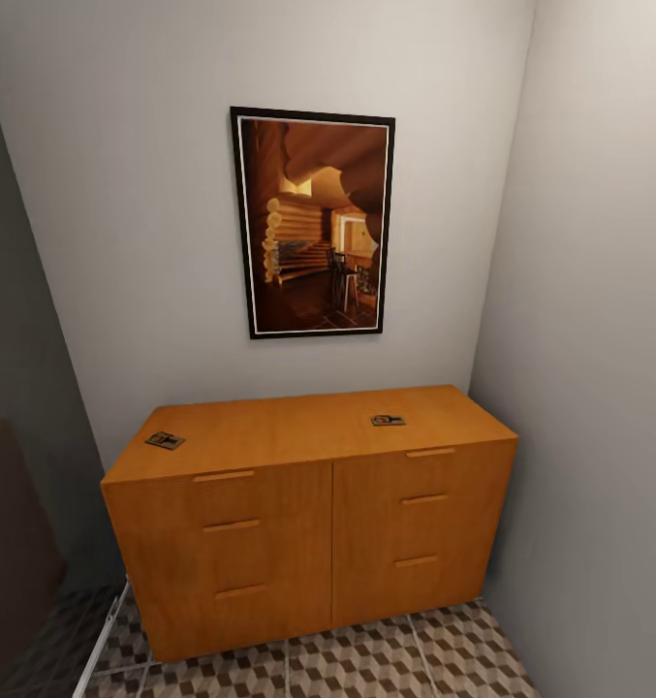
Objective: Take the four mousetraps from the cabinet in the bathroom and place them on the bathroom floor. Make sure all four end up on the same floor surface, and ensure that at least two of them are either under or directly next to the same bathroom sink.
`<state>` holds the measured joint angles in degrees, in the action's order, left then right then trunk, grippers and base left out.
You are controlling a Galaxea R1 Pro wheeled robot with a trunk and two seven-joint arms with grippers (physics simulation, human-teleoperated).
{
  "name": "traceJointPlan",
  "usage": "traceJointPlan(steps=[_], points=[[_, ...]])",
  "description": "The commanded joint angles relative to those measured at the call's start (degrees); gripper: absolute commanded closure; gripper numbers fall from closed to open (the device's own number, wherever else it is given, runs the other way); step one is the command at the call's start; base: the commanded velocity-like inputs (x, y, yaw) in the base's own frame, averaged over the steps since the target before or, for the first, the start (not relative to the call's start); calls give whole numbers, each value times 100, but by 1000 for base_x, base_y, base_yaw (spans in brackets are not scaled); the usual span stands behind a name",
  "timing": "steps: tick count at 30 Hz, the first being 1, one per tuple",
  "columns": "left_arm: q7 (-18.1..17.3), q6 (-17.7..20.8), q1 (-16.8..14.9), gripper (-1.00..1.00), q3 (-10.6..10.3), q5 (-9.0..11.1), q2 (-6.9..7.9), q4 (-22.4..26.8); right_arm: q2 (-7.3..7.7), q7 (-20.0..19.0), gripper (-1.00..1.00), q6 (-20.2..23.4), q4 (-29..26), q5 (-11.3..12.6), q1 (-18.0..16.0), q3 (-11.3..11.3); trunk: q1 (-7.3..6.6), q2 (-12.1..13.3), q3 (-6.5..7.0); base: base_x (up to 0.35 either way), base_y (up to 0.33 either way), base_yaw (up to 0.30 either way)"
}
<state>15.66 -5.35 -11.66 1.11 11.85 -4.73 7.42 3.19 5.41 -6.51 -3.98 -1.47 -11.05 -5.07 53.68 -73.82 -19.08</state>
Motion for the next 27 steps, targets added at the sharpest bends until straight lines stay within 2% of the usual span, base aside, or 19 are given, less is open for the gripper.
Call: traceJointPlan(steps=[1,4,5,6,7,9,10,11,12,15,16,22,23,27], points=[[14,68,-3,-100,0,-11,-50,281,12,27,-100,68,-296,-10,-3,-40,0,-4,-7,0,0,0],[11,524,-7,-100,-19,-148,-81,928,31,24,-100,473,-962,6,-3,-26,0,-4,-7,0,0,0],[10,896,-9,-100,-27,-206,-79,1328,45,20,-100,787,-1322,14,-3,-18,0,-4,-7,0,0,0],[9,1108,-9,-100,-30,-230,-78,1548,60,18,-100,956,-1511,18,-3,-15,0,-4,-7,0,0,0],[12,1556,-10,-100,-34,-264,-74,2010,107,15,-100,1298,-1906,25,-3,-11,0,-4,-7,0,0,0],[13,1983,-10,-100,-36,-285,-70,2485,155,11,-100,1620,-2304,31,-2,-6,0,-4,-7,0,0,0],[19,2346,-11,-100,-38,-302,-70,2945,197,8,-100,1909,-2685,35,-2,-2,0,-4,-7,0,0,0],[24,2492,-11,-100,-40,-310,-69,3167,215,9,-100,2038,-2863,36,-2,1,0,-4,-7,0,0,0],[42,2700,-11,-100,-47,-323,-67,3595,248,10,-100,2271,-3191,38,-2,16,0,-4,-7,0,0,0],[63,2930,-11,-100,-39,-339,-57,4315,345,12,-100,2688,-3775,40,-2,146,0,-4,-7,0,0,0],[68,3011,-11,-100,-34,-343,-51,4616,393,12,-100,2899,-4061,39,-2,250,0,-4,-7,0,0,0],[72,3246,-15,-100,-51,-406,-45,5768,463,16,-100,3680,-5201,35,-2,590,0,-4,-7,0,0,0],[66,3394,-15,-100,-96,-443,-50,6158,469,23,-100,3890,-5536,31,-2,649,0,-4,-7,0,0,0],[50,3799,-19,-100,-351,-493,-58,6916,478,38,-100,4274,-6139,17,-2,714,0,-4,-7,0,0,0]])
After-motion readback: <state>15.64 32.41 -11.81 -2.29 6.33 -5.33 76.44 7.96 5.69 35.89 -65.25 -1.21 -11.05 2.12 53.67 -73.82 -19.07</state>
